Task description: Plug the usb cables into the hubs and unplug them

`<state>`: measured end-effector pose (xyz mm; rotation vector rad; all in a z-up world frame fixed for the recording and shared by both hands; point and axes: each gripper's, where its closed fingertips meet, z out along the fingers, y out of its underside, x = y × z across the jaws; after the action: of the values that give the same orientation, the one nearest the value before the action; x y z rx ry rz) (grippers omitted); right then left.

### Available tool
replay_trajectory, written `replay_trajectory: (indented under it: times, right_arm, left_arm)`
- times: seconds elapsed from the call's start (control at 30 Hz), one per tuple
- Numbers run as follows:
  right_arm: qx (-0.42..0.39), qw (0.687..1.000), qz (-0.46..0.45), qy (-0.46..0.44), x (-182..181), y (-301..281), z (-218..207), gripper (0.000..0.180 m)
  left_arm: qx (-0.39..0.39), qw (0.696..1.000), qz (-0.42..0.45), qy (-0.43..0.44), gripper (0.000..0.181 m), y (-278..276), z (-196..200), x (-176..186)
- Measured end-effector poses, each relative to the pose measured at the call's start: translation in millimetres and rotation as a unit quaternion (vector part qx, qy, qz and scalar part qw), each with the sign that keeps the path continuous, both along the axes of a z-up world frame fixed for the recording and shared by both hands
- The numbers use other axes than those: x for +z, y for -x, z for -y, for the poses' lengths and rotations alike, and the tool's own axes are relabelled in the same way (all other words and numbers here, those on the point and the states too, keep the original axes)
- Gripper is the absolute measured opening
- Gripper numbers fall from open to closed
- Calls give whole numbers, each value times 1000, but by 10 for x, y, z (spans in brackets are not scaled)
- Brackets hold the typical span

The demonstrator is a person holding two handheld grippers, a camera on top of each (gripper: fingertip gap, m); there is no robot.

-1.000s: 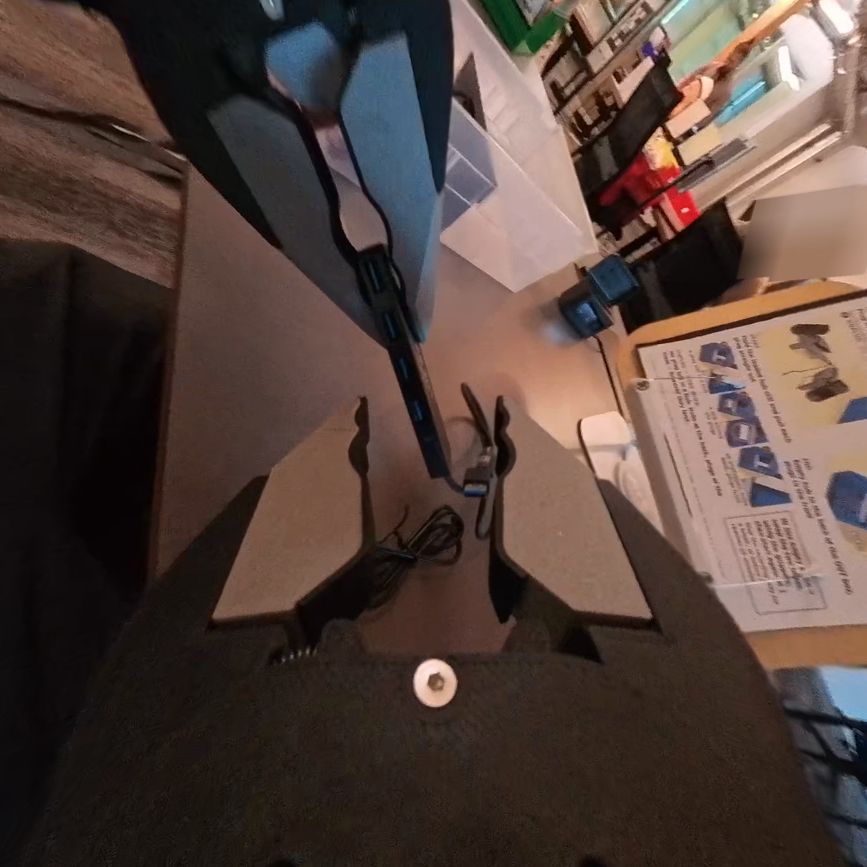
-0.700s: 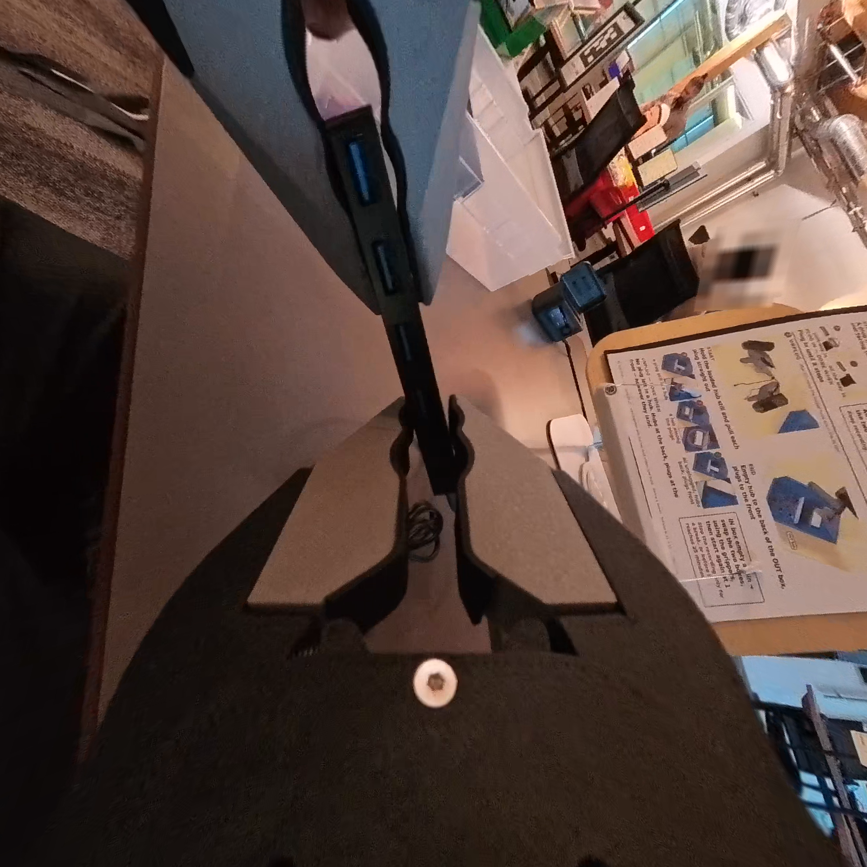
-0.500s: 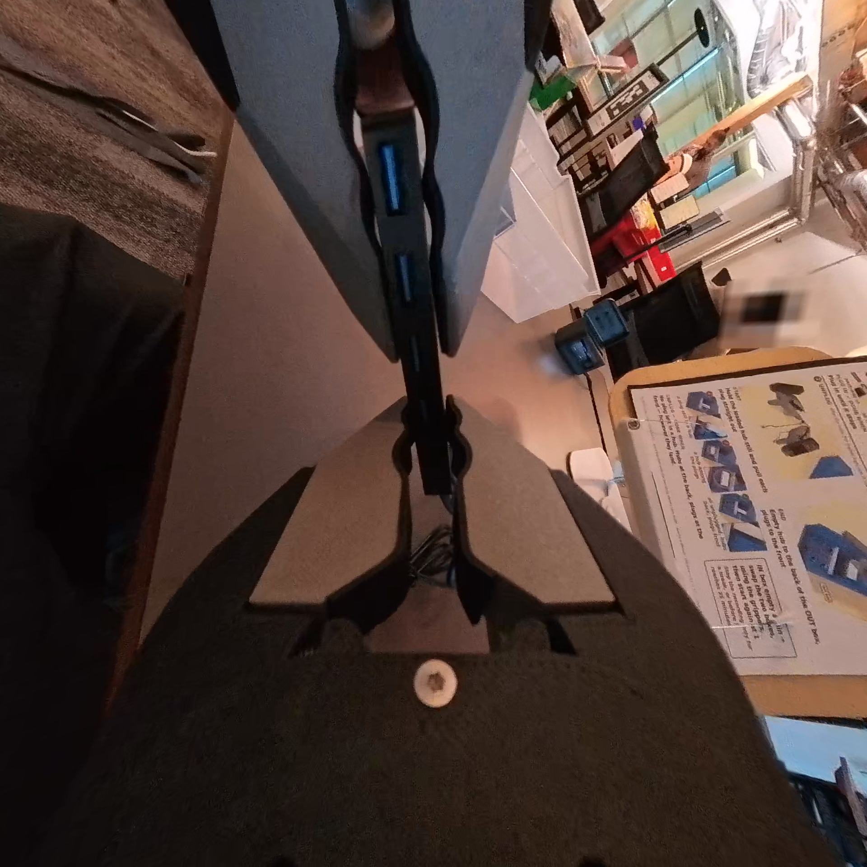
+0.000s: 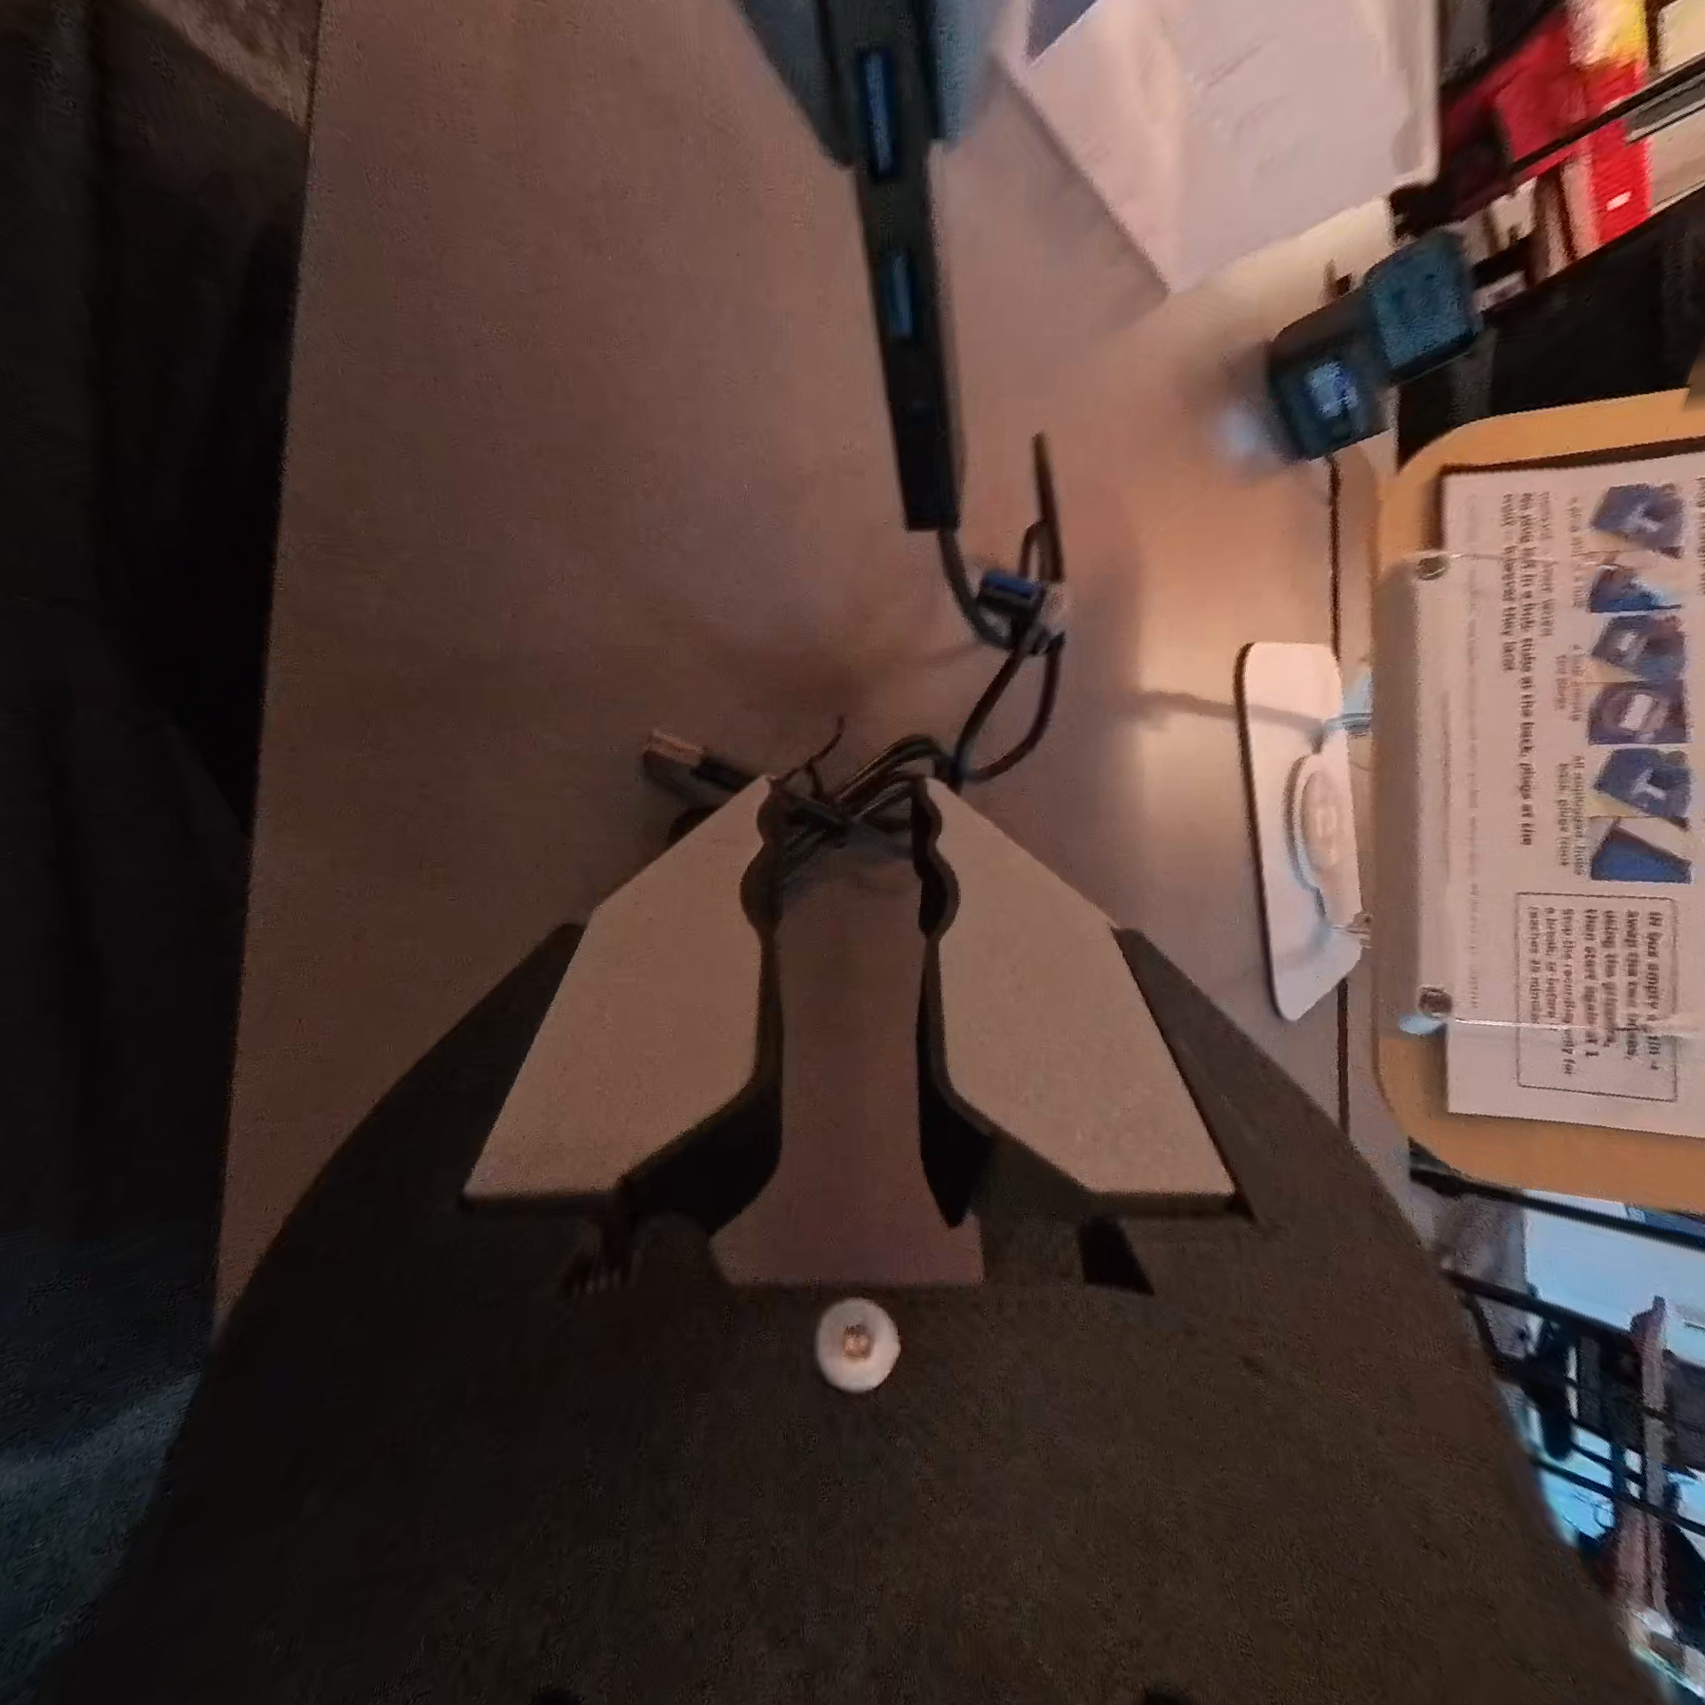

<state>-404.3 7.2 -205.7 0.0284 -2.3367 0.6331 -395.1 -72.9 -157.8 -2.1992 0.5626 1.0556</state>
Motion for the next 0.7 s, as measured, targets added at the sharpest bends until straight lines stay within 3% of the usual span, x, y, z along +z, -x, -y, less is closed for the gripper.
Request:
replay_trajectory:
  times: [0.03,0.37,0.5,0.6,0.7]
  right_arm:
    - [-2,1000,1,-13,-64,19,-2,25]
    - [12,999,31,-23,-315,35,57,21]
    - [27,999,35,-21,-340,-1,194,32]
    - [32,998,29,-39,-400,1,218,16]
    - [22,999,30,-29,-384,28,208,14]
  left_arm:
    - [10,1000,-6,12,8,43,17,-43]
    - [17,1000,-8,24,8,325,70,-365]
    - [22,997,-13,70,9,359,96,-581]
    - [21,997,-17,74,9,345,89,-577]
    - [23,997,-5,71,9,327,95,-560]
